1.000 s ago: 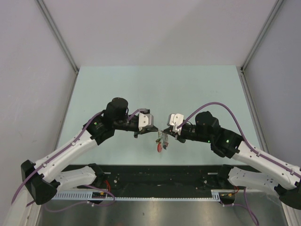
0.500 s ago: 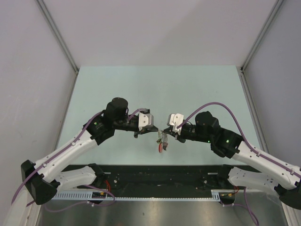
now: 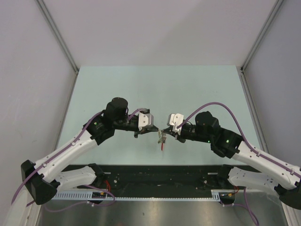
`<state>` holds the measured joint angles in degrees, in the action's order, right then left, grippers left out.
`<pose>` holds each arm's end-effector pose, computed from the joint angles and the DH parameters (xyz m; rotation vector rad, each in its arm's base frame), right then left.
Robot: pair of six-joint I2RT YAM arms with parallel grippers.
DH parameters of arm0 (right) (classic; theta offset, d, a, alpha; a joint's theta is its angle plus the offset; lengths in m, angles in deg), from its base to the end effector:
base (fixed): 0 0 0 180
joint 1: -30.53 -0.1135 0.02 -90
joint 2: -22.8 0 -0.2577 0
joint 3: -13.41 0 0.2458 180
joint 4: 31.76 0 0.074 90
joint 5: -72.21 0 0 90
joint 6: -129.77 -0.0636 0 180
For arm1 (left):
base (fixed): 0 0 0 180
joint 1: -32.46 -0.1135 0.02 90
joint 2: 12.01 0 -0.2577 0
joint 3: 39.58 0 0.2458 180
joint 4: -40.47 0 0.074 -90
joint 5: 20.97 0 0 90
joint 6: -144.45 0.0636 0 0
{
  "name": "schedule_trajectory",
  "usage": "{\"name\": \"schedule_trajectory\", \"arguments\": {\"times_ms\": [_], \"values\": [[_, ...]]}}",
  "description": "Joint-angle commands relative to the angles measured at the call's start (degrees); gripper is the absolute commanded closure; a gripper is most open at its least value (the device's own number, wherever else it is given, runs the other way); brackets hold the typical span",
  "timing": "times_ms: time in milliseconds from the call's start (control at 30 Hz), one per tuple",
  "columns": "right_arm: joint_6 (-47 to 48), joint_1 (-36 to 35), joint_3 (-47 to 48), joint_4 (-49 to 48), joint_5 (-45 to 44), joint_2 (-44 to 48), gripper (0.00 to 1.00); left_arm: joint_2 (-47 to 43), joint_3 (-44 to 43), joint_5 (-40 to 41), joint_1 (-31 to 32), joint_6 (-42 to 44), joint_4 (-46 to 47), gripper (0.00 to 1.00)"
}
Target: Put the keys on the keyring
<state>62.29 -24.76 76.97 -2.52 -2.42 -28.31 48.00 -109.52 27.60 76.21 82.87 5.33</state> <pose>0.1158 0.1968 0.3280 -1.3371 1.3545 0.6420 0.1467 -0.1987 0.3273 1.5242 1.2982 -0.8944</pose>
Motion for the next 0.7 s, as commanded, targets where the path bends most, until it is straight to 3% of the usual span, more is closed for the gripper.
{"name": "schedule_trajectory", "arguments": {"times_ms": [0,667], "values": [[-0.6,-0.3,1.5,-3.5,-0.9,0.4,1.0,-0.9,-0.4,-2.7,0.3,-0.3,1.3,1.0],[-0.4,-0.3,1.5,-4.0,0.0,0.5,1.0,-0.1,-0.7,-2.3,0.3,-0.5,1.1,1.0]]}}
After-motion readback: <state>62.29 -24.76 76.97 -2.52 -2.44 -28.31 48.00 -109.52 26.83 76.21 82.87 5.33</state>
